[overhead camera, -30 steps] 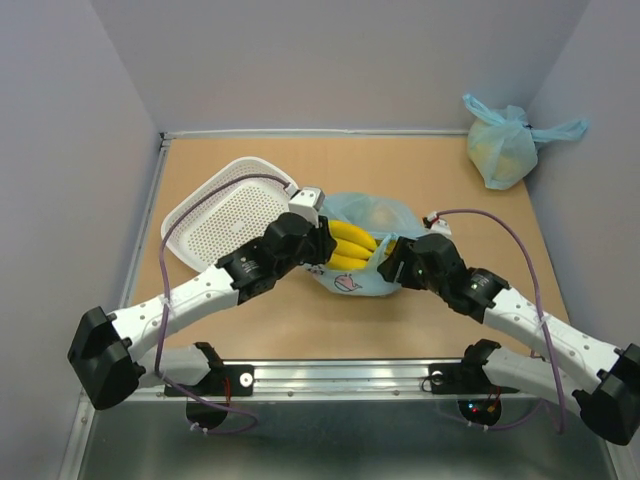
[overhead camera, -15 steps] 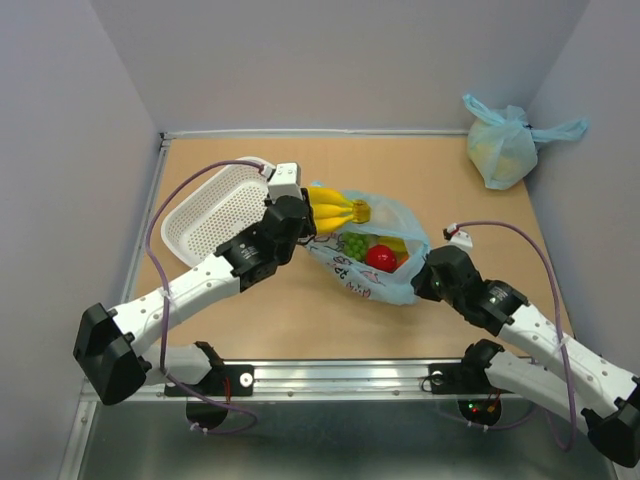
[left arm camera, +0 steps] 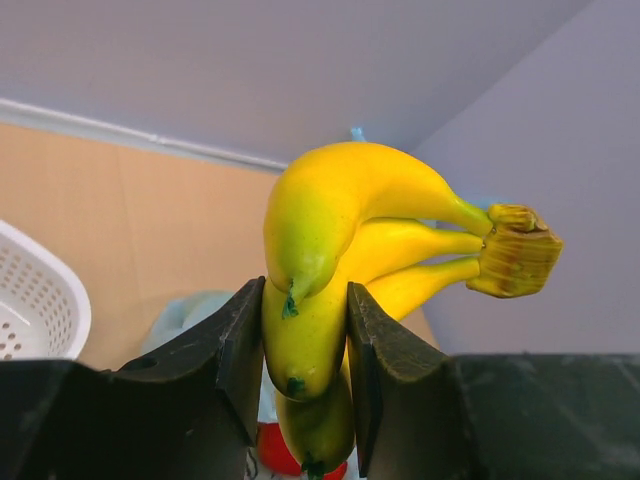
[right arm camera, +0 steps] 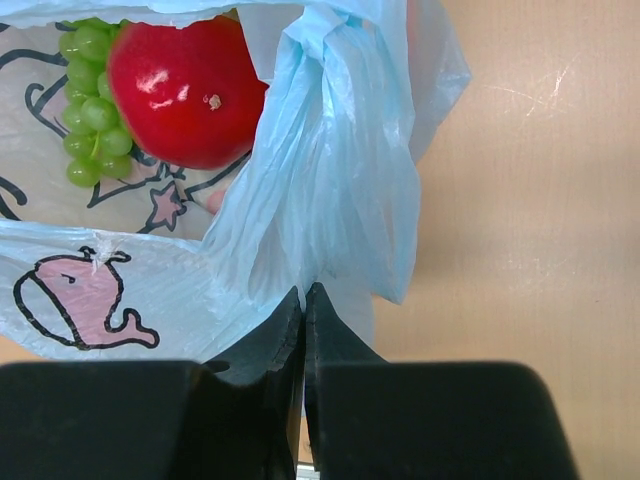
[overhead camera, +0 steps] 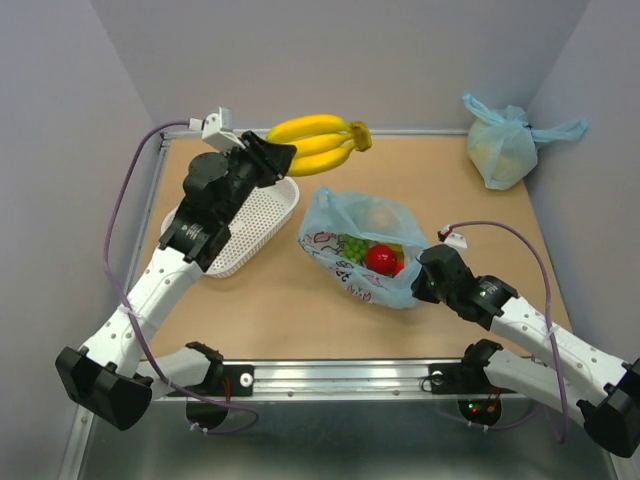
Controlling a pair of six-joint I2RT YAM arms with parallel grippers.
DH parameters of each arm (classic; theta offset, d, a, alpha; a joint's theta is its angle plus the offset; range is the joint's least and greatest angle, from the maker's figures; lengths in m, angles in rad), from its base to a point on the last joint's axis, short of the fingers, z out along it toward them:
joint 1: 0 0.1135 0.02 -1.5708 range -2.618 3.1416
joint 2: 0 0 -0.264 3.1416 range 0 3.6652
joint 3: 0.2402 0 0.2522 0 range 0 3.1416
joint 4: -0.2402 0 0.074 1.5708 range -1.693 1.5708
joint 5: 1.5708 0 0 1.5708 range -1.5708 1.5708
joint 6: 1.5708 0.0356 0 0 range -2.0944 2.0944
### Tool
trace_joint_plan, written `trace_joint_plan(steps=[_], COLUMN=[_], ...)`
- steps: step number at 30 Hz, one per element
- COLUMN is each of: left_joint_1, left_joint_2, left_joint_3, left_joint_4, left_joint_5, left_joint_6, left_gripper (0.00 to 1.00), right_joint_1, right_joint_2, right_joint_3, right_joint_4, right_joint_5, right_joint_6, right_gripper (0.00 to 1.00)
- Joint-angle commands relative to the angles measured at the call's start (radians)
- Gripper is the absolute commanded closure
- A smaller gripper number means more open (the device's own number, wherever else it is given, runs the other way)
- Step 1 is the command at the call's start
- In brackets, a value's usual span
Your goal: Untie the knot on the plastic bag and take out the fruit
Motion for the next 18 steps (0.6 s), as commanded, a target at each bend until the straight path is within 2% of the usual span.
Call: trace_joint_plan(steps=[1, 5, 9, 15, 16, 17, 18], left_joint_1=[0.144, 0.262, 0.362, 0.520, 0.525, 0.525, 0.567], left_joint_2=[-0.034, -0.048, -0.053, 0.083, 0.138, 0.166, 0.210], left_joint_3=[0.013, -0.058, -0.229, -0.335, -0.334, -0.328, -0.323], left_joint_4=[0.099, 0.048, 0.074, 0.172, 0.183, 0.211, 0.226], left_joint_5=[0.200, 0.055, -0.192, -0.197, -0.186, -0.170, -0.132], left_joint_6=[-0.080, -0.050, 0.008, 0.018, 0.018, 0.018, 0.012], left_gripper=[1.00, 1.00, 1.00, 1.00, 0.96, 0.82, 0.75], right_joint_1=[-0.001, -0.001, -0.002, -0.001, -0.001, -0.001, -0.001], right_joint_2=[-0.017, -0.025, -0.045, -0.051, -0.048, -0.048, -0.046], right_joint_3=[0.001, 0.001, 0.007, 0.016, 0.016, 0.016, 0.018], right_joint_4=[-0.007, -0.007, -0.007, -0.004, -0.004, -0.004, -0.003], right_joint_5=[0.040, 0.037, 0.026, 0.021, 0.018, 0.018, 0.017], right_joint_6=[0.001, -0.002, -0.023, -0.035, -0.037, -0.039, -0.045], right_gripper=[0.95, 0.95, 0.95, 0.95, 0.95, 0.95, 0.95])
